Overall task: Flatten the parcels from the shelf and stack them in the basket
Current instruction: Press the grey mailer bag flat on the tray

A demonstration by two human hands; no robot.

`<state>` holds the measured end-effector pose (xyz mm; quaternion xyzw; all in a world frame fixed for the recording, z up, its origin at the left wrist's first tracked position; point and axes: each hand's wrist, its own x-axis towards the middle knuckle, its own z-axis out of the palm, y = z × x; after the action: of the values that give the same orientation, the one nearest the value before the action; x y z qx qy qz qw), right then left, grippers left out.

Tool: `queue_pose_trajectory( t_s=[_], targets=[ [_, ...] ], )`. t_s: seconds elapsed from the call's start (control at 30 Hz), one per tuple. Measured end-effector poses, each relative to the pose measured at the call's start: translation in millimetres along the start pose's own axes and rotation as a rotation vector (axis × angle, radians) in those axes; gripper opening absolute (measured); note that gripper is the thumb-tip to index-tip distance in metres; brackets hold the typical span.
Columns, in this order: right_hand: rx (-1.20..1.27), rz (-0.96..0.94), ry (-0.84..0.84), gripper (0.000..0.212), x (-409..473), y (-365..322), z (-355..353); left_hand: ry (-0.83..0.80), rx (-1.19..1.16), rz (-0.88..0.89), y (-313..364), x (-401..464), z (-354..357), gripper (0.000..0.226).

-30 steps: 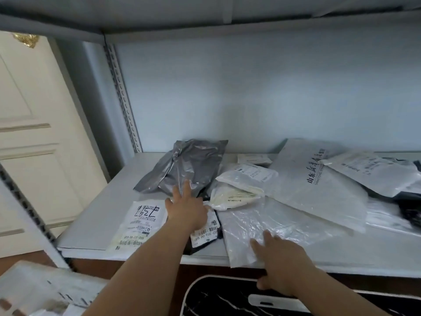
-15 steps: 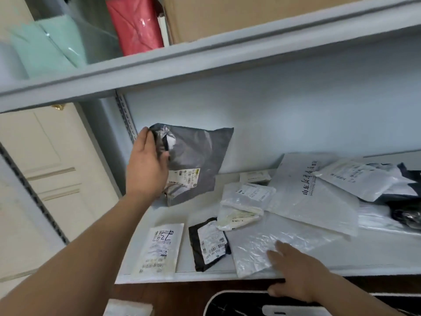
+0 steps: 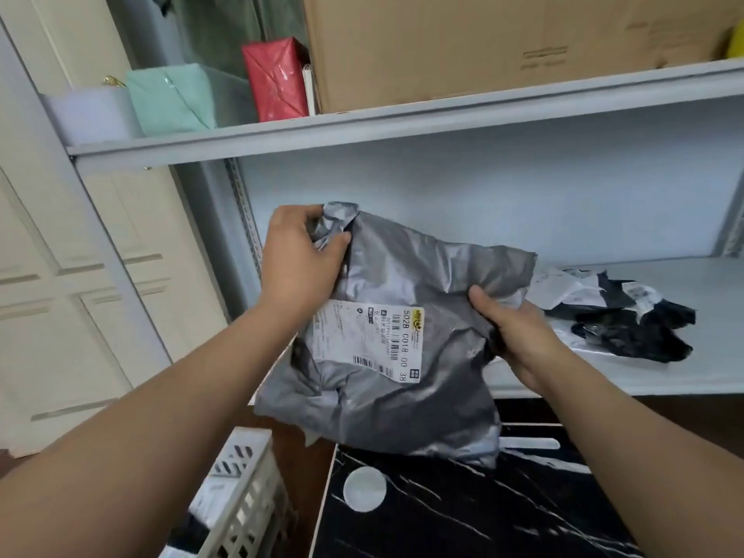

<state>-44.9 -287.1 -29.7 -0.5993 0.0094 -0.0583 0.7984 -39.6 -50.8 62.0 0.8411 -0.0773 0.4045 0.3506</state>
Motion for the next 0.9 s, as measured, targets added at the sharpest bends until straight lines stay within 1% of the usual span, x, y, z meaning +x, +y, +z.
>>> queue_pose_trajectory(
  t_s=[0.07,0.1,0.13,0.17,0.2,0.27,0.3,0.33,0.37,0.4,0.43,0.47,0.5,0.53,0.57,0.6,0.63,0.67,0.7,0.73,0.77,0.83,0.9],
  targets=[
    [-0.040,0.056,0.112,0.030,-12,10,-20,-0.128,-0.093,-0.145,-8,-26,9,0.023],
    [-0.060,0.093,0.169,0.024,-18,18,-30,-0.192,-0.135,-0.221,-12,-42,15,0.023],
    [-0.080,0.139,0.225,0.021,-26,29,-40,-0.262,-0.171,-0.311,-15,-61,20,0.028],
    [-0.079,0.187,0.271,0.022,-33,41,-49,-0.335,-0.187,-0.415,-22,-83,27,0.041],
    [-0.067,0.221,0.312,0.024,-41,53,-57,-0.417,-0.198,-0.524,-27,-106,31,0.058],
    [0.010,0.286,0.413,0.023,-53,79,-74,-0.627,-0.237,-0.767,-41,-150,41,0.099],
    [0.053,0.326,0.465,0.024,-56,94,-81,-0.721,-0.250,-0.879,-49,-168,46,0.112],
    [0.084,0.359,0.526,0.028,-59,109,-89,-0.818,-0.246,-0.957,-52,-184,50,0.113],
    [0.097,0.391,0.573,0.033,-63,122,-95,-0.894,-0.229,-1.011,-55,-200,55,0.103],
    [0.100,0.418,0.611,0.039,-66,133,-100,-0.953,-0.172,-1.015,-58,-213,58,0.081],
    [0.089,0.453,0.641,0.044,-68,146,-107,-0.989,-0.097,-0.992,-60,-227,62,0.052],
    [0.065,0.490,0.657,0.047,-71,154,-111,-1.002,-0.038,-0.960,-62,-237,64,0.033],
    [0.038,0.522,0.672,0.049,-73,163,-117,-0.995,-0.011,-0.954,-69,-245,67,0.027],
    [-0.026,0.551,0.692,0.053,-77,169,-122,-0.984,-0.027,-0.974,-76,-251,70,0.025],
    [-0.134,0.594,0.714,0.063,-78,174,-129,-0.976,-0.053,-0.981,-83,-255,71,0.025],
    [-0.280,0.632,0.737,0.076,-82,175,-134,-0.973,-0.015,-0.929,-91,-256,72,0.025],
    [-0.443,0.663,0.754,0.087,-82,174,-140,-0.987,0.051,-0.836,-98,-255,72,0.024],
    [-0.615,0.662,0.746,0.091,-82,167,-143,-1.004,0.084,-0.767,-102,-251,72,0.023],
    [-0.768,0.633,0.723,0.089,-79,160,-145,-1.014,0.081,-0.712,-106,-245,73,0.021],
    [-0.872,0.553,0.696,0.084,-75,152,-143,-1.024,0.053,-0.661,-108,-239,73,0.019],
    [-0.917,0.449,0.632,0.079,-68,146,-141,-1.033,0.011,-0.613,-108,-232,75,0.017],
    [-0.874,0.288,0.439,0.073,-55,133,-126,-1.061,-0.095,-0.571,-107,-214,80,0.023],
    [-0.751,0.250,0.257,0.067,-40,126,-107,-1.088,-0.275,-0.621,-101,-197,83,0.026]
  ],
)
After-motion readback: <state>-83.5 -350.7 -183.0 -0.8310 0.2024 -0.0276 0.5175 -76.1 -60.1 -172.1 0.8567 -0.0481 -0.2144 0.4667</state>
